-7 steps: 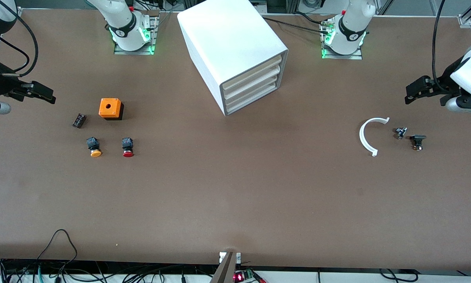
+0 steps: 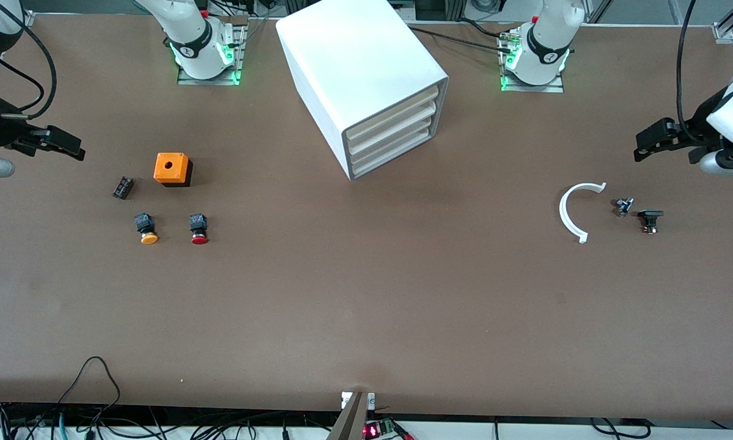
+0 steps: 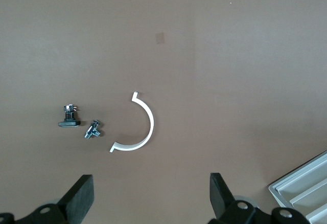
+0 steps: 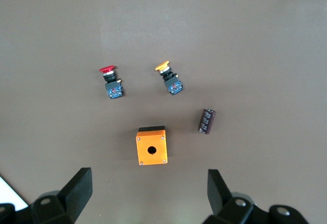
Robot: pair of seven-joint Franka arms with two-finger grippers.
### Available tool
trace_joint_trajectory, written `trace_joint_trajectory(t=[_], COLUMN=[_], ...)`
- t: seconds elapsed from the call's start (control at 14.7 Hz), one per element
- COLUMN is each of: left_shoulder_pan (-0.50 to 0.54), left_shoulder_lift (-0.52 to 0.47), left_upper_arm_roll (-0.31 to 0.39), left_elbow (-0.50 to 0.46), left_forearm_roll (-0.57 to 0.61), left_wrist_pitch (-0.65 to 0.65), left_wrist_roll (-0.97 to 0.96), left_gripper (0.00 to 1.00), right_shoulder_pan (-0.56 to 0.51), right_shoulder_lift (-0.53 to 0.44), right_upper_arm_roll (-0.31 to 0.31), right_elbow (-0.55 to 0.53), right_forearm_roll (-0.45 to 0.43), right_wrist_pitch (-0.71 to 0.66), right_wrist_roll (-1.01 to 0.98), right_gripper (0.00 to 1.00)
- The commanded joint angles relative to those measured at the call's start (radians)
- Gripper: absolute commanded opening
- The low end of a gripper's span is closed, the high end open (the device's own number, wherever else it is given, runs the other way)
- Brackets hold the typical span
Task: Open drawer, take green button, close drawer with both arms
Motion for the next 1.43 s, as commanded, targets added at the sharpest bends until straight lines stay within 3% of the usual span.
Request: trace_joint_trajectory(t=[0.0,0.48,0.75,0.95,1.15,1.36], left_shoulder_pan=[0.011,0.012,0.014,0.004,-0.002,-0.054], left_shoulder_lift=[0.022,0.052,0.072,0.184,0.261,0.325], left_upper_arm_roll=[-0.006,-0.007,-0.006,-0.009,-0.009,-0.007], left_elbow=[0.033,0.036,-0.008,-0.053,-0.172,-0.202], left_forearm_roll=[-0.046,-0.096,-0.273,-0.465,-0.681,-0.734], left_wrist_pitch=[-0.017,-0.02,-0.02,-0.02,-0.015,-0.017], left_wrist_roll=[0.026,0.021,0.021,0.029,0.03,0.032], left_gripper=[1.0,1.0,1.0,1.0,1.0,1.0], right_shoulder_pan=[-0.003,-0.003,-0.003,-0.003,-0.003,-0.001], right_shoulder_lift=[-0.022,-0.022,-0.019,-0.014,-0.014,-0.012], right_upper_arm_roll=[0.0,0.0,0.0,-0.006,-0.006,-0.005], right_elbow=[-0.02,-0.02,-0.019,-0.019,-0.017,-0.016], right_forearm_roll=[0.002,0.002,-0.001,-0.004,-0.007,-0.009], right_wrist_pitch=[-0.003,-0.003,-0.003,0.009,0.012,0.017], right_wrist_roll=[0.002,0.002,0.0,0.002,0.028,0.03], right_gripper=[1.0,1.0,1.0,1.0,1.0,1.0])
